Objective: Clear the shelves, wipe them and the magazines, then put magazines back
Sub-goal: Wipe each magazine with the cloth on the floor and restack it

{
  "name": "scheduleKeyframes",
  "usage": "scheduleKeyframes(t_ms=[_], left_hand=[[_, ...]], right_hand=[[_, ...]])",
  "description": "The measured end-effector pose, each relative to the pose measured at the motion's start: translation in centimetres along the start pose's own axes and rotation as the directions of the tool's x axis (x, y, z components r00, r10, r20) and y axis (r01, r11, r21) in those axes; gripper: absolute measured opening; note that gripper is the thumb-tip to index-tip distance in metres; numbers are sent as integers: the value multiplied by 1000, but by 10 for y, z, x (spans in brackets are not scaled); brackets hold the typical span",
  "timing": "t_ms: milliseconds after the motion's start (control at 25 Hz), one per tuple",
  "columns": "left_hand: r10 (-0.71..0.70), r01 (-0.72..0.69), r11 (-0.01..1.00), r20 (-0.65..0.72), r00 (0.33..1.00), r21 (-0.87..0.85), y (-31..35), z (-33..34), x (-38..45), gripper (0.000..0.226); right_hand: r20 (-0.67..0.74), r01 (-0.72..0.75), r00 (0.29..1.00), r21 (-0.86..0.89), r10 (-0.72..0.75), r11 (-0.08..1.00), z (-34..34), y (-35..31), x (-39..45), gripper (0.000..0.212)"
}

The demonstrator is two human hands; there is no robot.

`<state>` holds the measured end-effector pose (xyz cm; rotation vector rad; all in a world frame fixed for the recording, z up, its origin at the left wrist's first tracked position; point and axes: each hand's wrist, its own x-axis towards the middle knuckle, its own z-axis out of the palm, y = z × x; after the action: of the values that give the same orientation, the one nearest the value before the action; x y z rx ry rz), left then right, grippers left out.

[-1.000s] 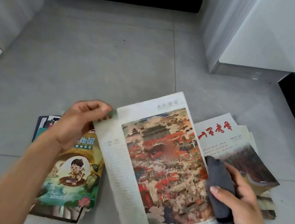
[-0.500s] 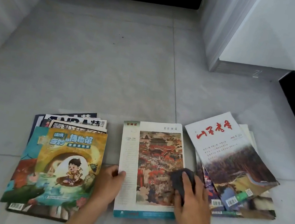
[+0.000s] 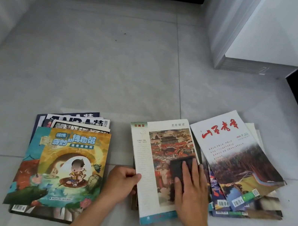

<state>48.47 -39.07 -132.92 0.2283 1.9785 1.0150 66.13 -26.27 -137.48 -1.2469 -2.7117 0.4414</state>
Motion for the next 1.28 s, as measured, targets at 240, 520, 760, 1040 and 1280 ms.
scheduleKeyframes(t_ms=[240, 520, 760, 1040, 1280], left_hand=[[30, -24, 999, -136, 990, 44, -7, 8, 4, 17], [13, 1, 995, -139, 990, 100, -11, 7, 10, 18], [-28, 39, 995, -119, 992, 97, -11, 3, 16, 18], [-46, 50, 998, -105, 993, 35, -9, 1, 17, 16], [-50, 53, 998, -93, 994, 27, -7, 3, 12, 16]], right_hand=[[32, 385, 922, 42, -386, 922, 20, -48, -40, 53], [-179, 58, 983, 109, -37, 992, 23, -45, 10, 48], [-89, 257, 964, 93, -249, 962, 17, -18, 41, 47], [20, 349, 934, 158, -357, 924, 31, -91, 20, 48], [-102, -59, 992, 197, 81, 979, 2, -21, 113, 48]])
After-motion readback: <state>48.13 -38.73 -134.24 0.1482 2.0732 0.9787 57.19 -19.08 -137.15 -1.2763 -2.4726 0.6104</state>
